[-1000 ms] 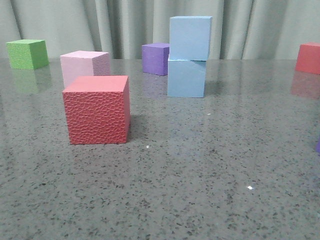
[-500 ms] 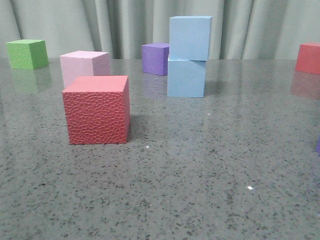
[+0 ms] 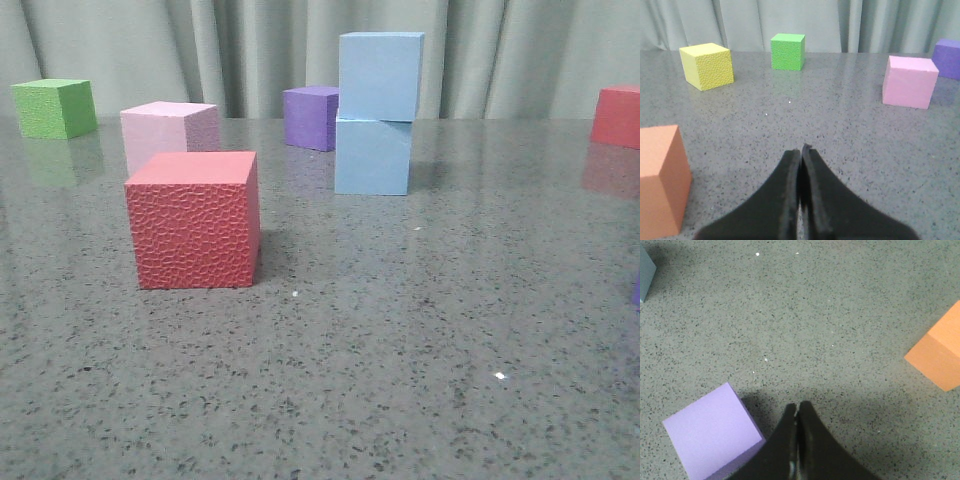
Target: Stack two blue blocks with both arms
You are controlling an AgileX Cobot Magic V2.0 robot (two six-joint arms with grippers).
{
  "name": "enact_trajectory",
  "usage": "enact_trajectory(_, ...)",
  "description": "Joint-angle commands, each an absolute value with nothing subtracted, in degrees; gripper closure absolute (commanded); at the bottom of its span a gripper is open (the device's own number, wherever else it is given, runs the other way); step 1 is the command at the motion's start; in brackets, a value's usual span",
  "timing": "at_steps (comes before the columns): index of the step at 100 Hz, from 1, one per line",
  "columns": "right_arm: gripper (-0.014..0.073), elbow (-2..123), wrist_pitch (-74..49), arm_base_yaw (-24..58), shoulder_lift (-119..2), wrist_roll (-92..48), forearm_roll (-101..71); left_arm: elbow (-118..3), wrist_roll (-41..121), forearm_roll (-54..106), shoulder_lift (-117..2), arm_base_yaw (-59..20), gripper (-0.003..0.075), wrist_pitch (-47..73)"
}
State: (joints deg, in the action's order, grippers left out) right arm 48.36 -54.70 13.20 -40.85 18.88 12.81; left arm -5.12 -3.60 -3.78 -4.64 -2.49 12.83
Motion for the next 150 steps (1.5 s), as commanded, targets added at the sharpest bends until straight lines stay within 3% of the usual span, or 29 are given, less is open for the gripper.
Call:
enact_trajectory(1, 0.0716, 49.7, -51.3, 12.9, -40.6, 18.3, 13.7, -4.6, -3.1, -2.9, -3.8, -2.3, 0.0739, 7.5)
enact_trajectory(86, 0.0716, 49.7, -51.3, 12.9, -40.6, 18.3, 13.7, 2.4, -3.2, -4.4, -2.7, -6.1, 0.0739, -5.4)
enact_trajectory(150, 0.0716, 49.7, -51.3, 12.9, -40.6, 18.3, 13.7, 2.4, -3.2, -4.4, -2.7, -6.1, 0.0739, -4.7)
